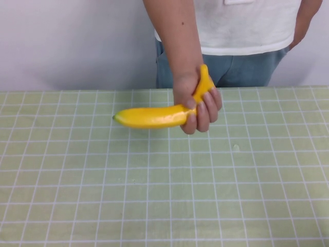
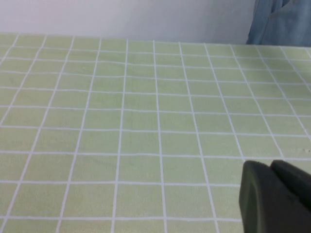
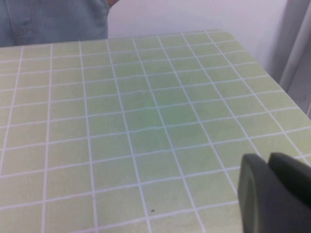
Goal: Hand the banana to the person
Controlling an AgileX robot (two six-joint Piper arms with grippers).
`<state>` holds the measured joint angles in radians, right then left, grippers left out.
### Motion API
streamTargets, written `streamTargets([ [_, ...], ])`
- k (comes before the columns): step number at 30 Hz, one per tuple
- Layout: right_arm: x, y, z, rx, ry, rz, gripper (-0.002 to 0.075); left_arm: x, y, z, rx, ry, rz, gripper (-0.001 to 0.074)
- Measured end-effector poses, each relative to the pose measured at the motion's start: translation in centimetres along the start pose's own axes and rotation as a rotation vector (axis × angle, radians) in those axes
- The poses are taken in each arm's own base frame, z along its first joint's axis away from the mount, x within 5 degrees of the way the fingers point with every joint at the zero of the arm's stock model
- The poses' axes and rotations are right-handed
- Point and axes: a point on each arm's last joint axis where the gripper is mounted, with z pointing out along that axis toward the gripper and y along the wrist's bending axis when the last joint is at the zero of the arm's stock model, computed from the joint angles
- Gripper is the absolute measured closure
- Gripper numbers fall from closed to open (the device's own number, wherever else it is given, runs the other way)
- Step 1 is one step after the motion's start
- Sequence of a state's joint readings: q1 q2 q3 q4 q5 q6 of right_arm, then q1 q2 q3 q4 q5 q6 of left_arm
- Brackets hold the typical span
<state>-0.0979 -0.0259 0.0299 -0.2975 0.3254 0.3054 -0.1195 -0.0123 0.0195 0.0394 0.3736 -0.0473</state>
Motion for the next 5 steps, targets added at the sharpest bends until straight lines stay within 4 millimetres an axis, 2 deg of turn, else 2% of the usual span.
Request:
streamTargets([
  [5, 0.0, 0.0, 0.0, 0.0, 0.0, 0.0, 0.0735, 0.0, 0.0, 0.0, 0.0, 0.0, 0.0, 0.0733],
])
